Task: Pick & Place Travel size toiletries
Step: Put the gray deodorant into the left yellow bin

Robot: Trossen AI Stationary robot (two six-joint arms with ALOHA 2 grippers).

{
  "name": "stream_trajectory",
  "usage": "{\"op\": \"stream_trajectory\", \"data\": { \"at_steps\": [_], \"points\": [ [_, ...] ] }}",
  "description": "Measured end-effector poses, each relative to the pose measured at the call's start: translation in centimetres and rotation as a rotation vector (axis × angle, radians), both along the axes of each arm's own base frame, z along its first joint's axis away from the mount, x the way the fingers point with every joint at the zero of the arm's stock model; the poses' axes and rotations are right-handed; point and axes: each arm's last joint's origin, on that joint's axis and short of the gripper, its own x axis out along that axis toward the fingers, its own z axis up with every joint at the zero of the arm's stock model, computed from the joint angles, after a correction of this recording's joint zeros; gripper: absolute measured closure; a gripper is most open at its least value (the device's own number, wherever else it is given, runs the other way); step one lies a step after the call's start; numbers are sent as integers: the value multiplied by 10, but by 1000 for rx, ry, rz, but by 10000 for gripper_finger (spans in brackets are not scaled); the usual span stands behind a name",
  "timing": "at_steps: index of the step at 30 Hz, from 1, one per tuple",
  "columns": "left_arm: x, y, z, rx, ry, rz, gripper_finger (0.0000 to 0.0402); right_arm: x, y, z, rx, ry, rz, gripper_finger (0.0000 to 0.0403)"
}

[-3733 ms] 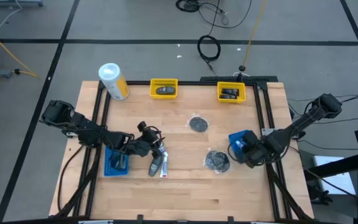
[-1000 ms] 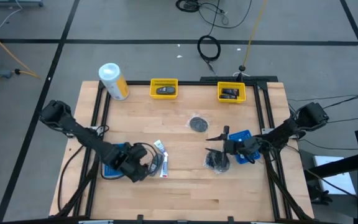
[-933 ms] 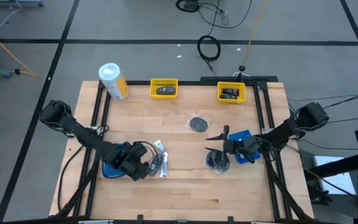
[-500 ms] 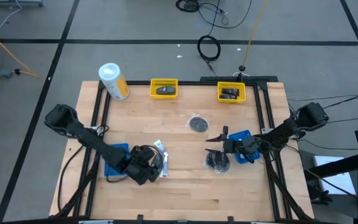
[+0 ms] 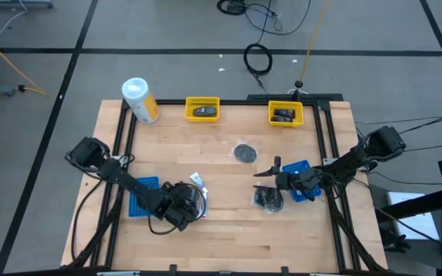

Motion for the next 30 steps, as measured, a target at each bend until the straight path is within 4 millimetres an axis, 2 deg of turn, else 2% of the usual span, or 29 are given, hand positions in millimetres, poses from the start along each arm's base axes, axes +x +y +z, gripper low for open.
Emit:
{"op": "stream_trajectory", "data": {
  "at_steps": [7, 17, 21, 24, 27, 30],
  "points": [
    [6, 8, -6, 40, 28, -11, 88, 0, 0, 0, 0, 0, 0, 232],
    [7, 13, -7, 63, 73, -68, 203, 0, 0, 0, 0, 1, -1, 232],
    [7, 13, -6, 59, 86, -103, 204, 0, 0, 0, 0, 1, -1, 232],
    [6, 14, -1, 47, 89, -135, 179, 0, 0, 0, 0, 1, -1, 232],
    [6, 16, 11, 58, 70, -188, 150, 0, 0, 0, 0, 1, -1, 232],
    [10, 25, 25, 143, 18, -242, 141, 0, 0, 0, 0, 1, -1, 232]
  ]
}}
